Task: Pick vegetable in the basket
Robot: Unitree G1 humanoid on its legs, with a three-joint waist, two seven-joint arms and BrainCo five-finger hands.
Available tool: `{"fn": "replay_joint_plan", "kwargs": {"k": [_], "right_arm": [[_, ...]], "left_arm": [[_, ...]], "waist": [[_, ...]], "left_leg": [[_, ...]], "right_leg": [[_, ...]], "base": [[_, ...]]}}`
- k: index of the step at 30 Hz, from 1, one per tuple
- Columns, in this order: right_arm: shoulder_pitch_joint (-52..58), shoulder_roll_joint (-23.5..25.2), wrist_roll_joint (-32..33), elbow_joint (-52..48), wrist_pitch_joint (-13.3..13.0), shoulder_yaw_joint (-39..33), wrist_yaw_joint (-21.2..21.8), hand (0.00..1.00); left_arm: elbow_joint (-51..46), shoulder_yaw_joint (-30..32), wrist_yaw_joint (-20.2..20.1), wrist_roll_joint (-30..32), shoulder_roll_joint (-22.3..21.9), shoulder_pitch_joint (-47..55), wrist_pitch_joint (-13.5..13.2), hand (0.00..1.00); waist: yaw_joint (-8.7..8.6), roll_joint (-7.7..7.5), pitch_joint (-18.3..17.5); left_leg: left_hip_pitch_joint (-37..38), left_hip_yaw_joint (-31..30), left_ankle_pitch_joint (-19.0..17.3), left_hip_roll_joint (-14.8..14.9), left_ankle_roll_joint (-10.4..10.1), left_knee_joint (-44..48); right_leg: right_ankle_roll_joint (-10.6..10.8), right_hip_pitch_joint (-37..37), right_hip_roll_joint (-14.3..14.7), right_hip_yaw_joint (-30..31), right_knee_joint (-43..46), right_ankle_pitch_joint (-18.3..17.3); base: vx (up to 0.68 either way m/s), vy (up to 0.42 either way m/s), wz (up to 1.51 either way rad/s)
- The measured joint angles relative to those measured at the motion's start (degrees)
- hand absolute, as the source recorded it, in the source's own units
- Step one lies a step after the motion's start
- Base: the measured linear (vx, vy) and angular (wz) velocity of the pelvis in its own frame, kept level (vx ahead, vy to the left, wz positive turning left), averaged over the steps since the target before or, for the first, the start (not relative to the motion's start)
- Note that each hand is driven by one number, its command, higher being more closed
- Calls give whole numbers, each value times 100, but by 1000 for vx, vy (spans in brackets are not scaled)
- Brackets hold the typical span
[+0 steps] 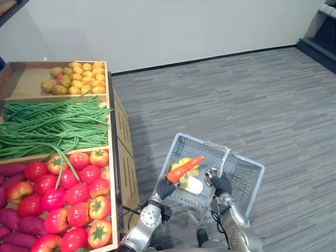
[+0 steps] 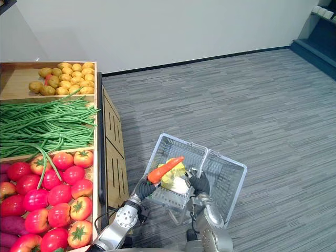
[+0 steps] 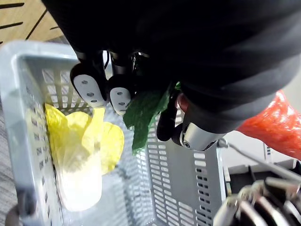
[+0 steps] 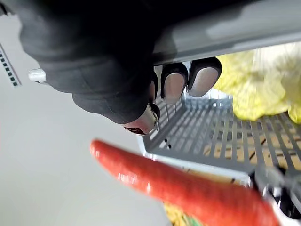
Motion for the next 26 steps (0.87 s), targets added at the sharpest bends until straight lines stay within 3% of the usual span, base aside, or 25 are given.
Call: {"fn": "replay_joint_plan", "kwargs": {"k": [1,10,11,15,17,19,22,26], "right_arm": [[0,-30,123,1,1,104,13,100],[37,-165,790,18,1,729,231,100],[262,-141,434,35,2,69,215,100],[278,-163,136,34,-20,-163,219,100],[330,-76,2,36,-3,-616,231,100],[474,37,-1256,137,76,-1492,-12,100],[509,-104,-2305,326,80,-2192,-201,100],[524,-260,-3018,326,78,-2380,-195,100]], "left_arm": [[74,-30,0,3,-3,-78,0,0],[842,-219,18,76,-106,-452,91,0],[-400,344,12,74,-34,-95,30,0],[-450,472,2,76,24,-77,-20,0],[-1098,808,-23,72,-39,342,-20,0],[-2009,1507,-123,-325,-132,987,-215,0],[-2151,2306,-124,-819,9,1324,-313,0],[-2091,2528,-277,-1133,109,1624,-307,0]], "waist": [[8,2,-1],[-7,-94,-181],[31,-96,-182],[11,-96,-182],[12,-97,-183],[29,-91,-183],[100,-40,-197],[208,-53,-196]], "left_leg": [[2,-21,23,3,-7,-20],[51,-124,218,9,-68,-317],[69,-170,234,10,-92,-356],[61,-172,232,9,-92,-357],[-23,-190,232,11,-91,-353],[-20,-320,233,-6,-92,-353],[-9,-422,234,-19,-92,-347],[23,-491,239,-41,-83,-348]], "right_leg": [[-1,4,2,-24,0,0],[-78,120,25,-146,-356,224],[-75,144,21,-169,-360,222],[-69,132,17,-163,-344,212],[-58,69,-15,-179,-317,199],[-22,96,-11,-318,-292,157],[-3,107,-15,-424,-177,81],[0,184,-40,-475,-177,67]], "base": [[-28,-36,11],[-50,-50,5],[-64,-55,6],[-33,-20,1],[-9,-6,7],[4,-22,26],[13,-11,20],[-10,5,10]]}}
